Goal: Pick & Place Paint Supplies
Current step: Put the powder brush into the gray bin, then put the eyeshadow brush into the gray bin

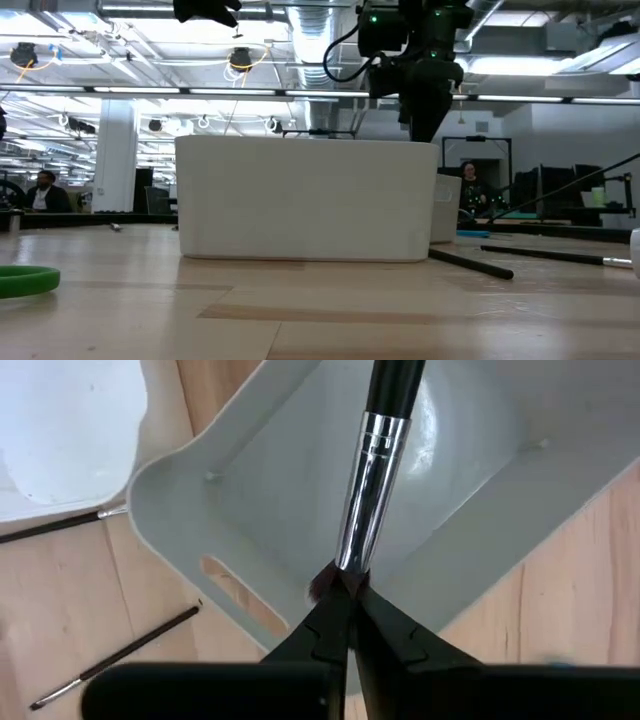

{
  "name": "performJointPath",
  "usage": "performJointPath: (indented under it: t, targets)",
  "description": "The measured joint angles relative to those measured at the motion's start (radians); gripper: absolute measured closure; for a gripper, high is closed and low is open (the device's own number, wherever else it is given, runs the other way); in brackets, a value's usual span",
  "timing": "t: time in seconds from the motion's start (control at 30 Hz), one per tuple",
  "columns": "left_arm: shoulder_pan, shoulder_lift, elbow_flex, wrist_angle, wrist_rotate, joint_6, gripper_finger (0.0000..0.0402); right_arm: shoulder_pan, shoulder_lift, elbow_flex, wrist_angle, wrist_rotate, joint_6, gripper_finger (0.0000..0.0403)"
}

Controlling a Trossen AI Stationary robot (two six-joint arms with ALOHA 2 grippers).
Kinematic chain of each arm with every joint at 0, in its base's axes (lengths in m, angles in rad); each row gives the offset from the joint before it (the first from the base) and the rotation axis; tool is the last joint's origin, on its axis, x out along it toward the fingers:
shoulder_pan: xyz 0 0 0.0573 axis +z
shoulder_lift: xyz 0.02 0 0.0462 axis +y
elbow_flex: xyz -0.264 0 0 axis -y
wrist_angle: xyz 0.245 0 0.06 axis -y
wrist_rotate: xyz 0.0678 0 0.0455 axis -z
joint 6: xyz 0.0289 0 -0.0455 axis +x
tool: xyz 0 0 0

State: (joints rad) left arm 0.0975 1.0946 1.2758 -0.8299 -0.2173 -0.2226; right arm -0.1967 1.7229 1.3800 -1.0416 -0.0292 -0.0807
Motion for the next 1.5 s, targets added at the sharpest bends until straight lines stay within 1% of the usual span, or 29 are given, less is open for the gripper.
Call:
performJointPath:
  t: [0.4, 0.63, 0.8, 0.93, 1.03, 1.17, 1.37, 1.5]
  targets:
    - [0.0, 0.0, 0.0, 0.0, 0.003, -0.004, 0.0224, -0.003, 0.0, 0.0, -0.001, 0.001, 0.079, 0.0365]
    - [0.0, 0.0, 0.0, 0.0, 0.003, -0.004, 0.0224, -0.003, 0.0, 0.0, 0.002, 0.003, 0.082, 0.0349]
    - [0.0, 0.0, 0.0, 0.0, 0.003, -0.004, 0.0224, -0.002, -0.001, 0.0, 0.002, 0.003, 0.106, 0.0344]
    - [0.0, 0.0, 0.0, 0.0, 0.003, -0.004, 0.0224, -0.002, -0.032, -0.001, 0.001, 0.002, 0.133, 0.0343]
    - [0.0, 0.0, 0.0, 0.0, 0.002, -0.004, 0.0224, 0.0, -0.074, -0.001, -0.007, 0.0, 0.218, 0.0343]
    - [0.0, 0.0, 0.0, 0.0, -0.001, -0.022, 0.0224, 0.023, -0.135, -0.001, -0.053, -0.027, 0.408, 0.0343]
    - [0.0, 0.0, 0.0, 0.0, -0.001, -0.026, 0.0224, 0.135, -0.189, -0.003, -0.114, -0.029, 0.68, 0.0343]
    - [0.0, 0.0, 0.0, 0.0, -0.001, -0.024, 0.0224, 0.217, -0.177, -0.021, -0.107, -0.025, 0.834, 0.0343]
